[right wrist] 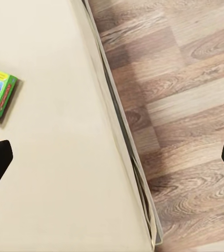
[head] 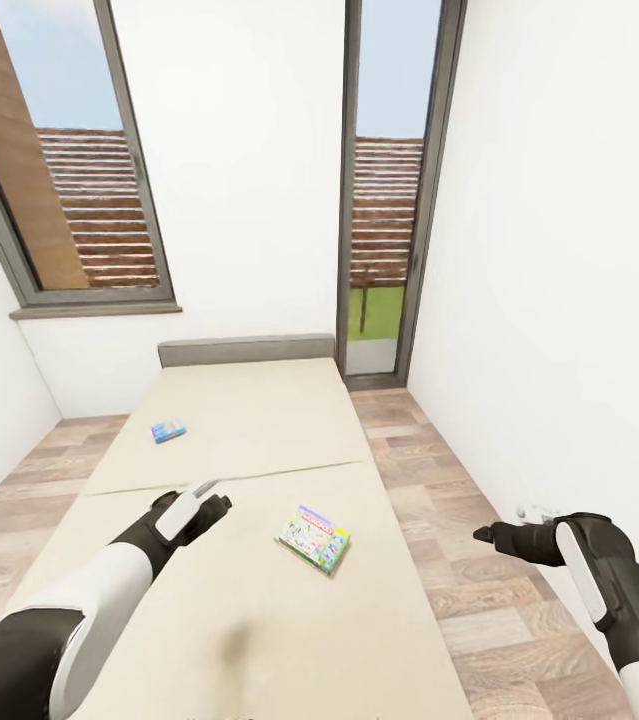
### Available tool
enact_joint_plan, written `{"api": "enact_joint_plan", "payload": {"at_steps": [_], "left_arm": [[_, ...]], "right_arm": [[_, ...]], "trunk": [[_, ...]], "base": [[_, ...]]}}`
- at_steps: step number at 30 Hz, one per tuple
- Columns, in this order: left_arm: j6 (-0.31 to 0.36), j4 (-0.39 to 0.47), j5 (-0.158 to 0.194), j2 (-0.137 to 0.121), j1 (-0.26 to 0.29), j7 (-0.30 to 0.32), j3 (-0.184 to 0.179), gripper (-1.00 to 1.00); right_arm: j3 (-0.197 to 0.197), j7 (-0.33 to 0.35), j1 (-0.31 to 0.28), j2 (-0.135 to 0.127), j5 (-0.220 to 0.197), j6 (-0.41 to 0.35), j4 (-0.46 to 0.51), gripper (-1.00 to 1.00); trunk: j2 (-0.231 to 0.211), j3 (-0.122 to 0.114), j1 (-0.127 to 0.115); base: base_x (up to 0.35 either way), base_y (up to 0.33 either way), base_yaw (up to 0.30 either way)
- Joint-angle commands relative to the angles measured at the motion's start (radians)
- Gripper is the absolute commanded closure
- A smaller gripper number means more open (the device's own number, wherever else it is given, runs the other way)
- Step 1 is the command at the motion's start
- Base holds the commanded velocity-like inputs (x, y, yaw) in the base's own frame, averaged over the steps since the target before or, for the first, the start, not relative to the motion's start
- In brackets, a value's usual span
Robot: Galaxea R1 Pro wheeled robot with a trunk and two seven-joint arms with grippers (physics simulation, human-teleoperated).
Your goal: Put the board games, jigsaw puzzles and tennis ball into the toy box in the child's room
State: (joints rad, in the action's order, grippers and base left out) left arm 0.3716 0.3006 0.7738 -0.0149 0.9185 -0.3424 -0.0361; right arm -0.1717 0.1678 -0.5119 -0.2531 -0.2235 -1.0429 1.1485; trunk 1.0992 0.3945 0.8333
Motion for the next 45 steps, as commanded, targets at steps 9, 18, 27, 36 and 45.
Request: {"api": "enact_joint_plan", "payload": {"at_steps": [9, 18, 27, 36, 45], "left_arm": [[-0.019, 0.001, 0.009, -0.024, -0.001, -0.004, 0.001, -1.00], [-0.032, 0.000, 0.007, -0.028, 0.000, -0.003, -0.004, -1.00], [-0.035, 0.000, 0.007, -0.027, 0.001, -0.001, -0.007, -1.00], [-0.037, 0.001, 0.009, -0.022, 0.002, -0.001, -0.007, -1.00], [-0.039, 0.015, 0.010, -0.017, 0.002, -0.003, -0.006, -1.00]], "right_arm": [[-0.002, 0.004, -0.001, 0.000, 0.001, -0.004, 0.001, -1.00], [-0.003, 0.004, 0.000, 0.000, 0.001, -0.004, 0.002, -1.00], [-0.003, 0.004, 0.000, 0.000, 0.000, -0.004, 0.002, -1.00], [-0.003, 0.004, 0.000, -0.001, 0.000, -0.004, 0.003, -1.00], [-0.004, 0.004, 0.000, -0.001, 0.001, -0.004, 0.003, -1.00]], "trunk": [[0.001, 0.016, 0.000], [0.001, 0.031, 0.000], [0.001, 0.045, 0.000], [0.001, 0.060, 0.000], [0.001, 0.075, 0.000]], "base": [[0.000, 0.000, 0.000], [0.000, 0.000, 0.000], [0.000, 0.000, 0.000], [0.000, 0.000, 0.000], [0.000, 0.000, 0.000]]}}
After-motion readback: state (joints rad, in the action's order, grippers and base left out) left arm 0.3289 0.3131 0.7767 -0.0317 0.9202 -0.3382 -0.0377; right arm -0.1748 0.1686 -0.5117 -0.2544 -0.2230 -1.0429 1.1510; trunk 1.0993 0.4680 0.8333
